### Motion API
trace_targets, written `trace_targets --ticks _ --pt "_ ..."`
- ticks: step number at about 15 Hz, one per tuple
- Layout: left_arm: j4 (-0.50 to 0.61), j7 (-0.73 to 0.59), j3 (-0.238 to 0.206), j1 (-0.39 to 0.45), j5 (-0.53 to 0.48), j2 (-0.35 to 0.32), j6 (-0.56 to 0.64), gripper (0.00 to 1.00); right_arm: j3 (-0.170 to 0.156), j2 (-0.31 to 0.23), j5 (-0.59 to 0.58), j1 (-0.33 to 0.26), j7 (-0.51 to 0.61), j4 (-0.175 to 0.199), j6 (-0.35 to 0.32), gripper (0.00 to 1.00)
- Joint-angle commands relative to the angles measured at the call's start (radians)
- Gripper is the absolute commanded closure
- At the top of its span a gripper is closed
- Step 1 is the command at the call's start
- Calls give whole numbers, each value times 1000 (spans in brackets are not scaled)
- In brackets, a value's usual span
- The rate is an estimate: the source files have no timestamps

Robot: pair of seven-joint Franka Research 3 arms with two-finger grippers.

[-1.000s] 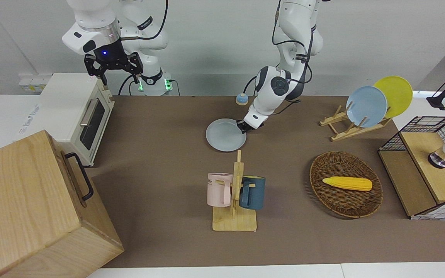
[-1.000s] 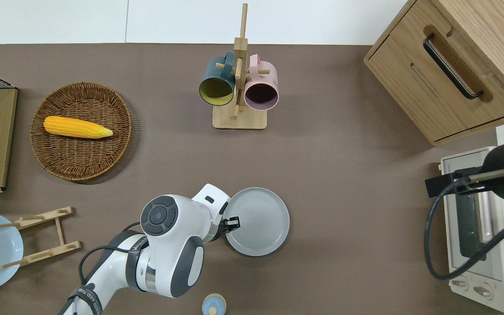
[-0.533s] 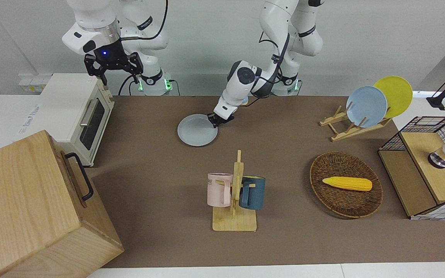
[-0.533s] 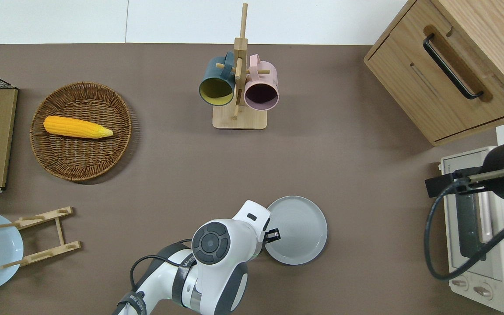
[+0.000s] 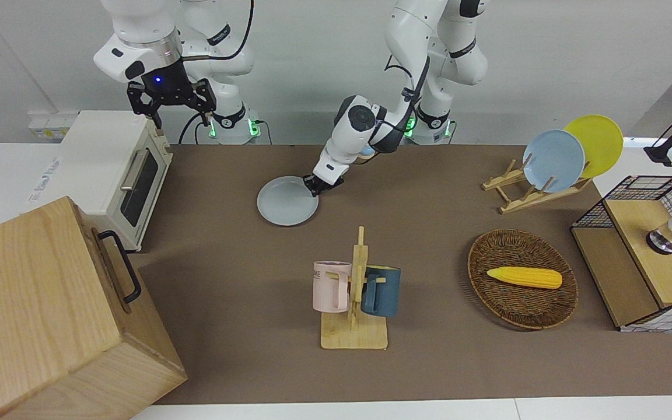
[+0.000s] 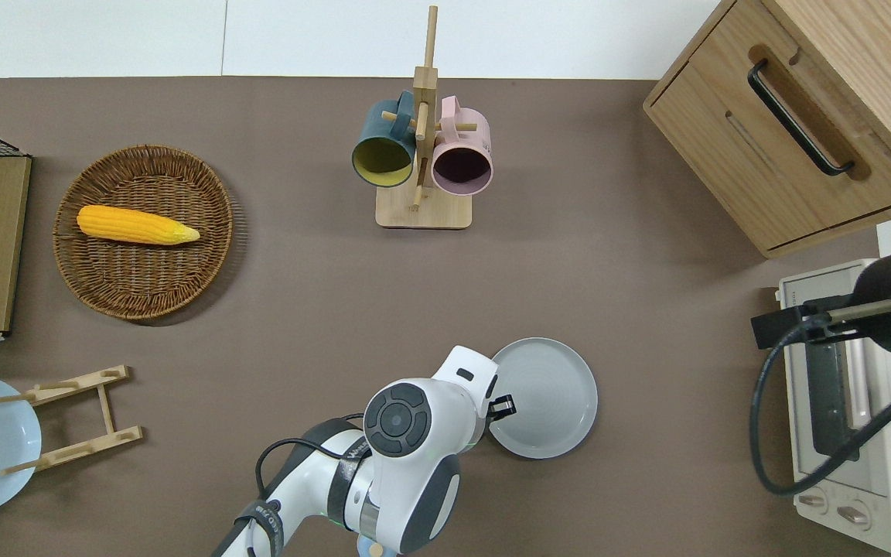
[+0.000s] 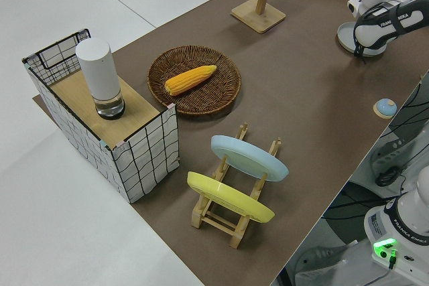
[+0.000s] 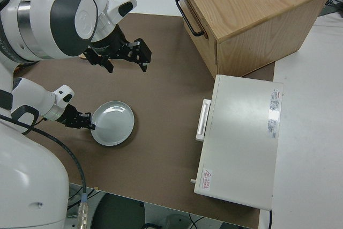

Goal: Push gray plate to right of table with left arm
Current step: 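Push the gray plate with the left gripper across the table toward the toaster oven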

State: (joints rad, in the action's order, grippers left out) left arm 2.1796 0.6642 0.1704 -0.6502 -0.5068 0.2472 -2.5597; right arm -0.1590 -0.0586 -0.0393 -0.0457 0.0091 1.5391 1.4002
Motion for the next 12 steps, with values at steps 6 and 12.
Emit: trace_targets --ticks 6,12 --pt "-34 -20 -32 0 69 -25 132 9 -5 -10 1 -8 -8 4 -12 5" --pt "-37 -196 -66 104 177 -178 373 7 -5 -10 1 -8 -8 4 -12 5"
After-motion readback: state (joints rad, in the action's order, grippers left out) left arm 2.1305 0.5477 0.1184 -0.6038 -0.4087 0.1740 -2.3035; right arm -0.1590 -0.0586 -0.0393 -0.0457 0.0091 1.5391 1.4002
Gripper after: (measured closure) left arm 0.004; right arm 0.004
